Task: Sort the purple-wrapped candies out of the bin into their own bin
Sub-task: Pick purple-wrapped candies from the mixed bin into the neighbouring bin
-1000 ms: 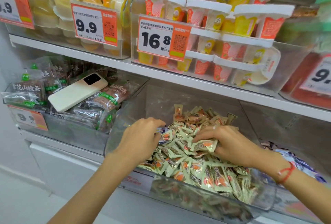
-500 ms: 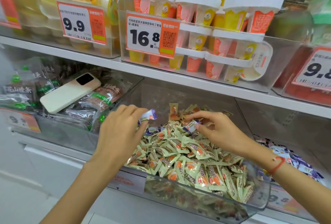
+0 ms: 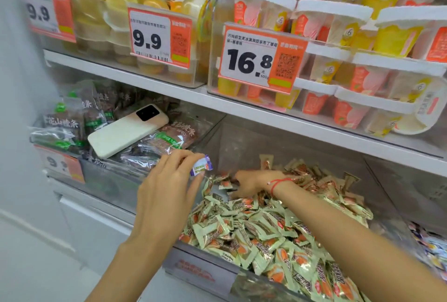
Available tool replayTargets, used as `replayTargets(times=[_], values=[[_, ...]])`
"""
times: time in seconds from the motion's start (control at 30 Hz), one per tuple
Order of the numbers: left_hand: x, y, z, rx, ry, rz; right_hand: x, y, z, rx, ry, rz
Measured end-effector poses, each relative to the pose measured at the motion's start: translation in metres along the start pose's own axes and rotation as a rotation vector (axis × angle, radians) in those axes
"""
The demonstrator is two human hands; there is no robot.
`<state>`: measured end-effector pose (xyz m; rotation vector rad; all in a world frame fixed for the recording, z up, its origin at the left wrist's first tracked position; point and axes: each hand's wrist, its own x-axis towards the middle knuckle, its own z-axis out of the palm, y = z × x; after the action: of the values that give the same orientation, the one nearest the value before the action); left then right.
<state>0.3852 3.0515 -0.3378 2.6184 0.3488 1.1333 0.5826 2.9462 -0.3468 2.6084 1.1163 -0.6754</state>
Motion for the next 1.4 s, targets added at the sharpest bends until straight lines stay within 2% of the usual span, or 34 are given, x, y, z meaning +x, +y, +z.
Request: replayTargets(times=[0.13, 0.23, 0.37, 0.47, 0.57, 0.63, 0.73, 0.9, 1.03, 1.13, 1.2, 1.3, 1.4], values=[[-0.001, 0.000, -0.001, -0.023, -0.030, -0.025, 0.022, 0.005, 0.012, -0.020, 0.142, -0.012], [-0.001, 0.001, -0.002, -0.036, -0.044, -0.039, 0.022, 0.007, 0.011, 0.097, 0.201, -0.048], [0.000, 0.000, -0.002, -0.046, -0.050, -0.035, -0.018, 0.007, -0.013, 0.449, 0.333, -0.192], [0.000, -0.003, -0.001, -0.038, -0.047, -0.029, -0.077, 0.004, -0.017, 0.820, 0.297, -0.319], [-0.001, -0.001, -0.005, -0.013, -0.017, 0.055, -0.138, 0.007, -0.002, 0.774, 0.431, -0.413], [-0.005, 0.010, -0.011, -0.045, -0.001, 0.109, -0.176, 0.014, 0.014, 0.755, 0.530, -0.411], [-0.016, 0.047, -0.018, -0.194, -0.053, 0.129, -0.227, 0.034, 0.046, 0.639, 0.699, -0.321], [-0.028, 0.134, -0.003, -0.411, -0.251, 0.263, -0.293, 0.087, 0.109, 0.493, 1.021, -0.068], [-0.007, 0.224, 0.026, -0.371, -0.303, 0.456, -0.307, 0.151, 0.135, 0.487, 1.146, 0.214], [0.008, 0.282, 0.058, -0.282, -0.416, 0.593, -0.307, 0.181, 0.138, 0.579, 1.209, 0.394], [0.013, 0.304, 0.077, -0.233, -0.509, 0.617, -0.305, 0.191, 0.138, 0.611, 1.254, 0.486], [0.015, 0.312, 0.091, -0.156, -0.663, 0.625, -0.295, 0.197, 0.139, 0.554, 1.182, 0.459], [0.014, 0.296, 0.092, -0.166, -0.638, 0.592, -0.275, 0.198, 0.154, 0.400, 0.786, 0.474]])
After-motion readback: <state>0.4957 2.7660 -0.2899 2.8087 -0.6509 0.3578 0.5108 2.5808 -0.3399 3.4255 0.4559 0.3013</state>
